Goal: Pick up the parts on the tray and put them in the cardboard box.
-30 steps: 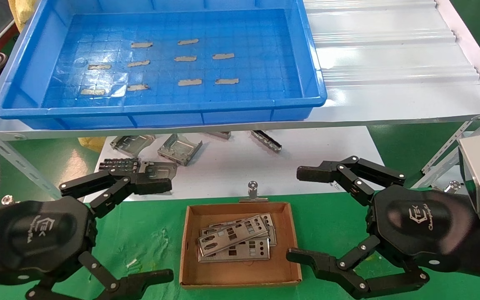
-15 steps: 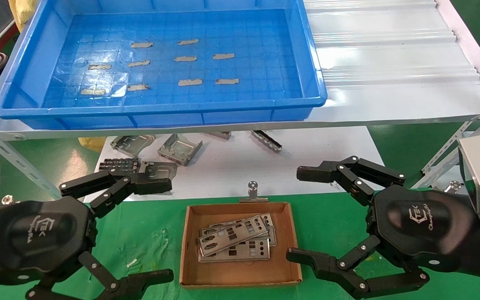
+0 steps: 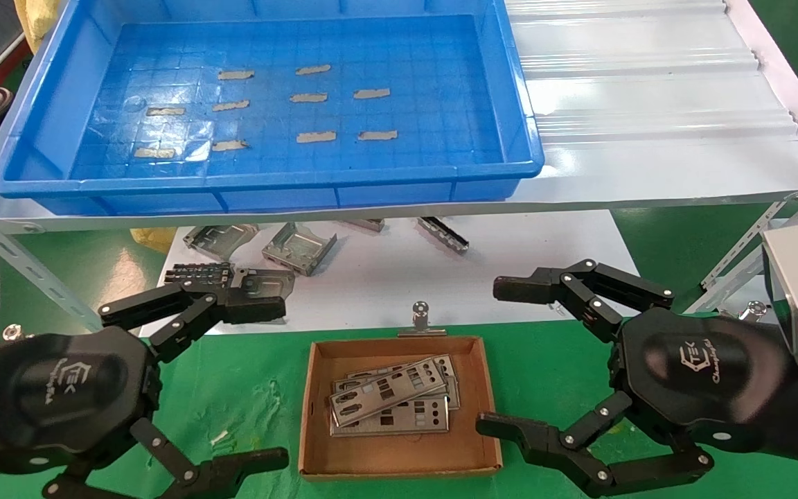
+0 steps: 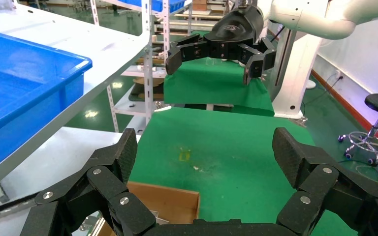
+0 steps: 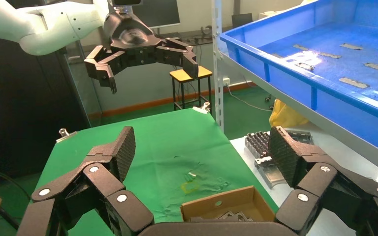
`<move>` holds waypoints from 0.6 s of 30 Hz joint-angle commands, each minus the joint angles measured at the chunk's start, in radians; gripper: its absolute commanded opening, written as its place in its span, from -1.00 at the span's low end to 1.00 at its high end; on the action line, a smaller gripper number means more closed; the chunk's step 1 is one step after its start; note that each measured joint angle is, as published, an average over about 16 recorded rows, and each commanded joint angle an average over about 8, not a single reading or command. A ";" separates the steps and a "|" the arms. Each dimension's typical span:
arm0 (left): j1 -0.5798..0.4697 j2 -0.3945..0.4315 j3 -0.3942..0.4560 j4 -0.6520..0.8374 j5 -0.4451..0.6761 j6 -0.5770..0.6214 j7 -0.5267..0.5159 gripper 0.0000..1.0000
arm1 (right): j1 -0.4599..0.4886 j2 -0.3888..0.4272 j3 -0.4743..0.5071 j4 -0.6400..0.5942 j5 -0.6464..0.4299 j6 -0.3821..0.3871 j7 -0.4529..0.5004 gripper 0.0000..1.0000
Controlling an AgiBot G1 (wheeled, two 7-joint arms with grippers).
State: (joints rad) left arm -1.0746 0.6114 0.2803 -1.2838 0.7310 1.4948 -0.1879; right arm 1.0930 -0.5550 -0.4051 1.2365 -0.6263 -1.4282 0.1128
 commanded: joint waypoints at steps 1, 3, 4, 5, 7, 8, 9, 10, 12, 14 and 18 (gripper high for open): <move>0.000 0.000 0.000 0.000 0.000 0.000 0.000 1.00 | 0.000 0.000 0.000 0.000 0.000 0.000 0.000 1.00; 0.000 0.000 0.000 0.000 0.000 0.000 0.000 1.00 | 0.000 0.000 0.000 0.000 0.000 0.000 0.000 1.00; 0.000 0.000 0.000 0.000 0.000 0.000 0.000 1.00 | 0.000 0.000 0.000 0.000 0.000 0.000 0.000 1.00; 0.000 0.000 0.000 0.000 0.000 0.000 0.000 1.00 | 0.000 0.000 0.000 0.000 0.000 0.000 0.000 1.00; 0.000 0.000 0.000 0.000 0.000 0.000 0.000 1.00 | 0.000 0.000 0.000 0.000 0.000 0.000 0.000 1.00; 0.000 0.000 0.000 0.000 0.000 0.000 0.000 1.00 | 0.000 0.000 0.000 0.000 0.000 0.000 0.000 1.00; 0.000 0.000 0.000 0.000 0.000 0.000 0.000 1.00 | 0.000 0.000 0.000 0.000 0.000 0.000 0.000 1.00; 0.000 0.000 0.000 0.000 0.000 0.000 0.000 1.00 | 0.000 0.000 0.000 0.000 0.000 0.000 0.000 1.00; 0.000 0.000 0.000 0.000 0.000 0.000 0.000 1.00 | 0.000 0.000 0.000 0.000 0.000 0.000 0.000 1.00; 0.000 0.000 0.000 0.000 0.000 0.000 0.000 1.00 | 0.000 0.000 0.000 0.000 0.000 0.000 0.000 1.00; 0.000 0.000 0.000 0.000 0.000 0.000 0.000 1.00 | 0.000 0.000 0.000 0.000 0.000 0.000 0.000 1.00</move>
State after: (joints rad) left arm -1.0746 0.6114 0.2803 -1.2838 0.7309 1.4948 -0.1879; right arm 1.0930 -0.5550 -0.4051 1.2365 -0.6263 -1.4282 0.1128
